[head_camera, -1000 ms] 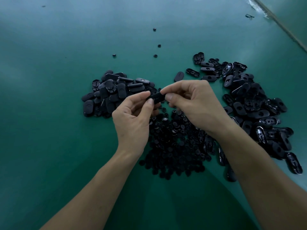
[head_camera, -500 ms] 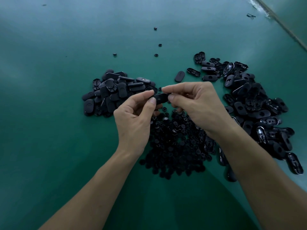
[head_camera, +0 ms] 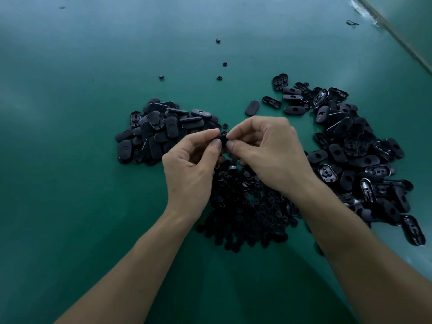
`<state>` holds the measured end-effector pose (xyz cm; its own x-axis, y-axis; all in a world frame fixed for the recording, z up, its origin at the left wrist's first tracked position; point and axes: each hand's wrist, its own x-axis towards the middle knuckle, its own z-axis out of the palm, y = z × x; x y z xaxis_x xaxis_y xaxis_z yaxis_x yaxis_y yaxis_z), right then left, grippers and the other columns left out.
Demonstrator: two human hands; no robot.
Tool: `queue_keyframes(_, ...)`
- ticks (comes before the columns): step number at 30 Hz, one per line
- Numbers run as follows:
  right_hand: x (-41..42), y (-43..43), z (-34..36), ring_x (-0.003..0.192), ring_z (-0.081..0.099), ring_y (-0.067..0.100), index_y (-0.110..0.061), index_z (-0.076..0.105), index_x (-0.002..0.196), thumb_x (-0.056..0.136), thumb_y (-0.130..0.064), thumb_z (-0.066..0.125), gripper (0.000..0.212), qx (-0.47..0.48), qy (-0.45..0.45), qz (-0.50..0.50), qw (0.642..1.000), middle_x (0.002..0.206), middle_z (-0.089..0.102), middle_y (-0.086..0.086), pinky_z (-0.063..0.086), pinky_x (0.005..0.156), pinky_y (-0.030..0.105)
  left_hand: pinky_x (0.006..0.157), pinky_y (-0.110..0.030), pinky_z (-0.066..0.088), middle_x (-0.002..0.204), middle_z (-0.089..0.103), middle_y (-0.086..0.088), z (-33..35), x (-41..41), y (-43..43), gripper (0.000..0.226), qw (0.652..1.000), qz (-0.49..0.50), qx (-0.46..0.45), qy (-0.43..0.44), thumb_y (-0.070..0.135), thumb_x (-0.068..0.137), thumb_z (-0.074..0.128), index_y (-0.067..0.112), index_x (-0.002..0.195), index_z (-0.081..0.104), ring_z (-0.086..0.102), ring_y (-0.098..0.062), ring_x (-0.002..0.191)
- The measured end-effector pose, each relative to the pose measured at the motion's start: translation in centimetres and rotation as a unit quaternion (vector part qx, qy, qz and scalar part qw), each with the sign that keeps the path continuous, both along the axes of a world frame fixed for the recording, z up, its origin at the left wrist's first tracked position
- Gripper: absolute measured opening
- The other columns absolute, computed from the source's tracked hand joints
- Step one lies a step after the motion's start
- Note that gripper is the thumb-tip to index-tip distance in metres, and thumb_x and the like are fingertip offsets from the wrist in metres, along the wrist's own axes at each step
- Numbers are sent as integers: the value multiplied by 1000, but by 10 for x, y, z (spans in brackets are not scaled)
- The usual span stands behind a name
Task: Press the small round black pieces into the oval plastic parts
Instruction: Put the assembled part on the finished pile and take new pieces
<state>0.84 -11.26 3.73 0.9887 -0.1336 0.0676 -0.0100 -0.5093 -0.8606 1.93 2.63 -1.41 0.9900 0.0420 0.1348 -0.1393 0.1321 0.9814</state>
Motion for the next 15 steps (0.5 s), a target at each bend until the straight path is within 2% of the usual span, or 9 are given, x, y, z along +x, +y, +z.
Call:
queue_keyframes(3, -1, 2, -1, 66, 69, 2, -23, 73, 83, 86, -13, 76, 11, -5, -12, -11, 1000, 69, 71, -10, 57, 63, 19, 74, -20, 56, 85, 77, 7, 1, -1, 0, 19, 1000, -8, 4, 0, 0, 93, 68, 17, 99, 74, 71, -7, 79)
queue_keyframes(6, 0, 5, -2, 67, 67, -3, -21, 75, 86, 86, -11, 76, 10, -36, -22, -12, 999, 70, 70, -13, 53, 64, 11, 76, -22, 57, 86, 77, 6, 0, -1, 1, 19, 1000, -15, 11, 1, -1, 92, 69, 16, 99, 74, 72, -8, 81)
queue_keyframes(15, -1, 11, -4, 65, 68, -4, -20, 76, 88, 86, -8, 75, 13, 0, -7, -21, 1000, 71, 70, -13, 53, 63, 12, 75, -20, 55, 85, 75, 6, -1, 2, 1, 25, 1000, -13, 11, -1, -6, 91, 67, 17, 97, 71, 70, -7, 80)
